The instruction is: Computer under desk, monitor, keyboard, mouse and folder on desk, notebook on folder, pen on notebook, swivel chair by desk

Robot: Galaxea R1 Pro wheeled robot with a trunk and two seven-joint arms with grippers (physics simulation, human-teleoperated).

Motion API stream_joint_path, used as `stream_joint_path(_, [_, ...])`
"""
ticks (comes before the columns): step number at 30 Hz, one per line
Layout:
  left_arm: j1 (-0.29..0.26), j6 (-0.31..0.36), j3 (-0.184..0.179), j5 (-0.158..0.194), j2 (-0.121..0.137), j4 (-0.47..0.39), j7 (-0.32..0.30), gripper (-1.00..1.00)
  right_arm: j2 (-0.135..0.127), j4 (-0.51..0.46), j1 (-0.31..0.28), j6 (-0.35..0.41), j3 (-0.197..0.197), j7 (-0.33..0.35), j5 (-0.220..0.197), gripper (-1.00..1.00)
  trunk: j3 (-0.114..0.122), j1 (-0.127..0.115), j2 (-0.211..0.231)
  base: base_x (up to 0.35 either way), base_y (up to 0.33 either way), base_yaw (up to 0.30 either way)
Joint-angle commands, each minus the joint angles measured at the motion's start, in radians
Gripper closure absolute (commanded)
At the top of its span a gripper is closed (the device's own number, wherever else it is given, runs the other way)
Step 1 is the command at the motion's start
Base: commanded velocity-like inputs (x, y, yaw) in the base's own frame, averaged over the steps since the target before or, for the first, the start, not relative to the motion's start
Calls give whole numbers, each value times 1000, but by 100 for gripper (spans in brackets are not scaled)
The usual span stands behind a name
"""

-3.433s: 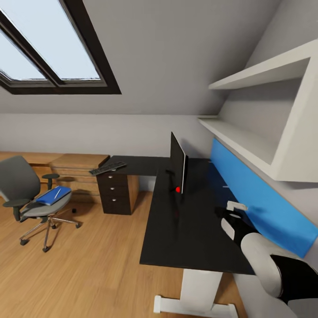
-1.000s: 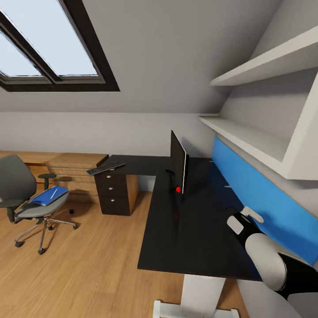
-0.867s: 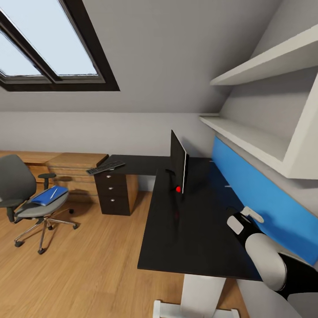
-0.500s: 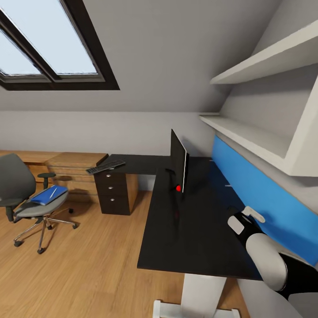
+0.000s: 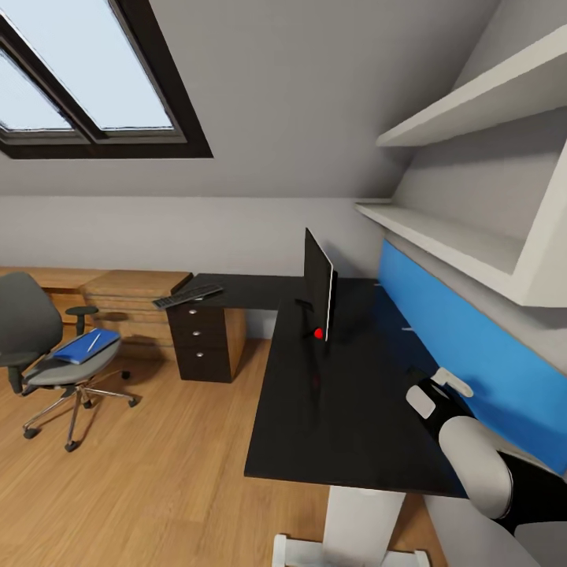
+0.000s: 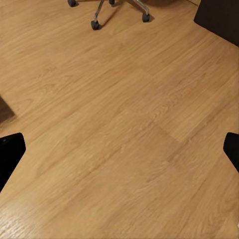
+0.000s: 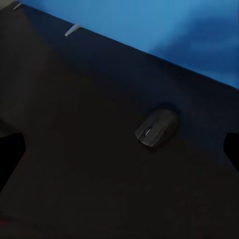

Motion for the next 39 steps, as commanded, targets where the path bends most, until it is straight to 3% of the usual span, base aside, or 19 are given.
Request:
stream_joint_path(1, [0,-5,-2,10,0,-1,1,-100,0,2,-1,-6,5,-1,-10,-100,-4,4,-8,0,0,0])
stream_joint_path(10, [0,-7,-2,8,-1,-1,1,-100,-13,7,-1,12,9,-3,-7,-100,-33,39,-71,0,0,0])
stream_joint_path(12, [0,-9,-3,5,-1,-1,1,-100,-35,1,-1,131,9,-3,-2,-100,-39,46,-85,0,0,0])
stream_joint_path(17, [0,-11,-2,4,-1,-2,1,-100,-43,-3,-1,188,10,-3,5,-100,-55,65,-120,0,0,0])
stream_joint_path(24, [0,-14,-1,3,-2,-3,2,-100,-45,-4,-2,219,9,-3,32,-100,-76,92,-169,0,0,0])
stream_joint_path(39, [0,-16,-1,2,-3,-4,3,-100,-46,-5,-1,243,9,-3,38,-100,-123,150,-274,0,0,0])
